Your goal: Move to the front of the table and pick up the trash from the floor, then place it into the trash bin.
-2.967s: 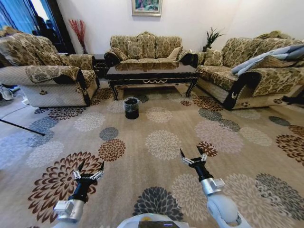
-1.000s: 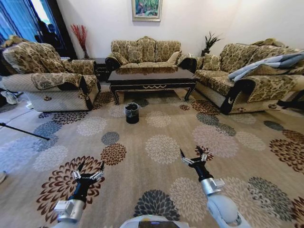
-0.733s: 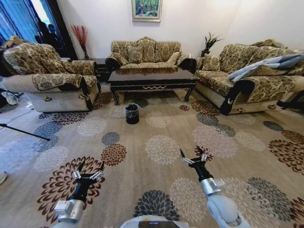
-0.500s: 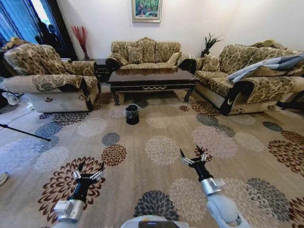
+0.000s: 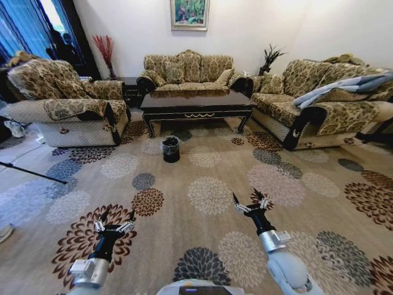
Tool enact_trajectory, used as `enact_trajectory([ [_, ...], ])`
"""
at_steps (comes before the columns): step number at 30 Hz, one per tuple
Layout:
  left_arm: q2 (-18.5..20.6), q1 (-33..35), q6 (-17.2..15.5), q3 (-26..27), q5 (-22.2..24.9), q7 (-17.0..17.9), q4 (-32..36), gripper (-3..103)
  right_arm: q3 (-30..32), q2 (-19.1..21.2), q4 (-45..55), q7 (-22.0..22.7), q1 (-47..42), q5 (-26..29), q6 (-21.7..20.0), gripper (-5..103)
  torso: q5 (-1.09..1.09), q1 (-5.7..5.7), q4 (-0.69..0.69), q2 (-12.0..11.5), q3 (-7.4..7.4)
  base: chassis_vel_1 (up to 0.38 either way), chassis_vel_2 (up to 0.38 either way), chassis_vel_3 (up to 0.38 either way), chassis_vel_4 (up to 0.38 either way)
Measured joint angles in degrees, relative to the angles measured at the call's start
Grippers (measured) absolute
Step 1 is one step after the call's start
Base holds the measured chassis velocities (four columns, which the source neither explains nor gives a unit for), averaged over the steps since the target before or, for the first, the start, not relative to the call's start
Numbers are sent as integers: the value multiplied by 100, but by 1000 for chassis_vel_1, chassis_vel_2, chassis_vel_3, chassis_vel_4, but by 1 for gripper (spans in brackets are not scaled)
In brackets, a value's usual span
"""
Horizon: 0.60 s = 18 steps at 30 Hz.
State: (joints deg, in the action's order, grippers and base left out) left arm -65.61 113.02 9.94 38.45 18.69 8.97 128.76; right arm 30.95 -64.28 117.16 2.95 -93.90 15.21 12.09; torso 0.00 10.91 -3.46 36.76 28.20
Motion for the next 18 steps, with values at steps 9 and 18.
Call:
enact_trajectory([
  [9,0,0,0,0,1,0,0,100,0,0,0,0,0,0,0,100,0,87,0,207,118,0,0,0,0],
  [18,0,0,0,0,0,0,0,100,0,0,0,0,0,0,0,100,0,173,0,422,249,0,0,0,0],
])
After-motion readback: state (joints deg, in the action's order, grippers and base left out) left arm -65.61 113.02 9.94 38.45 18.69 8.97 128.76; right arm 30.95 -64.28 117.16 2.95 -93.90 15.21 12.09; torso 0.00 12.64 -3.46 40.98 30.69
